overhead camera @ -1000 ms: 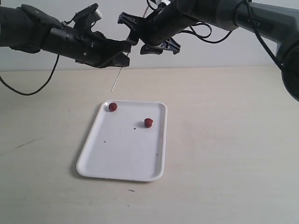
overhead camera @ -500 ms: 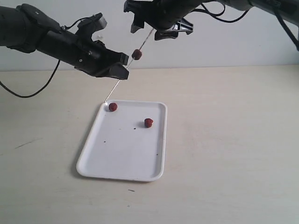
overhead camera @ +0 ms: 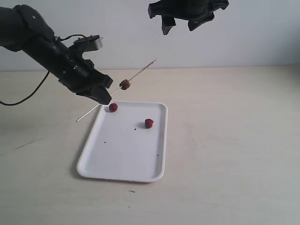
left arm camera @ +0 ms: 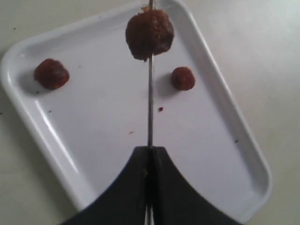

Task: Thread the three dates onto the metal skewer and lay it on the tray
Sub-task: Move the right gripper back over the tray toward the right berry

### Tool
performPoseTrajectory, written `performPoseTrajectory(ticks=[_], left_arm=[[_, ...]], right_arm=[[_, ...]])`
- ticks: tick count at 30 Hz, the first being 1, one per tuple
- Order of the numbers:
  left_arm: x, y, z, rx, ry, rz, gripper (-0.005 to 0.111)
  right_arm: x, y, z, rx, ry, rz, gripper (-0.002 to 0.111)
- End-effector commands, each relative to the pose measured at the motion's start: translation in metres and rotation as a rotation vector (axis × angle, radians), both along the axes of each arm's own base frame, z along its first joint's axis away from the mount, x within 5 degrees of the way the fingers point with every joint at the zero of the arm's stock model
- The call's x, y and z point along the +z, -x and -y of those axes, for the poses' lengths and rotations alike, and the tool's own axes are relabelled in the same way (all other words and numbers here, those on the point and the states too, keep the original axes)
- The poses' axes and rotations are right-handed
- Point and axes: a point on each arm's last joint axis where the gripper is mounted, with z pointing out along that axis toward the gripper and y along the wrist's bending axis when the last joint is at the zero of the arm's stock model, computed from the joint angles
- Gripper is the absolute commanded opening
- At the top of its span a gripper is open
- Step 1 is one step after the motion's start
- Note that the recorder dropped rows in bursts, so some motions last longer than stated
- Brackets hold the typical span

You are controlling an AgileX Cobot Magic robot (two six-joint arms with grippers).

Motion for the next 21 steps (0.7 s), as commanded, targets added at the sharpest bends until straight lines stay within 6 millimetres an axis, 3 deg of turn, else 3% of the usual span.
performPoseTrajectory(ticks=[1,6,15,21], left_arm=[[-0.002,0.001,-0.024,0.046,-0.018,-0.036,0.000],[0.002,0.015,-0.043,0.037,-0.003,-0.031,0.000],[0.021,0.045,-0.047,-0.079,0.004,-0.025,0.000],[0.027,0.052,-0.049,-0.090,-0.003,-0.021,0.000]], right_arm=[[0.008,0.011,0.001,0.082,0.078,-0.039,0.065],[0.002,0.016,0.001,0.154,0.115,-0.110,0.064],[-0.030,0.023,-0.026,0.388,-0.077,-0.242,0.062],[-0.047,0.026,-0.023,0.400,-0.044,-0.294,0.062]])
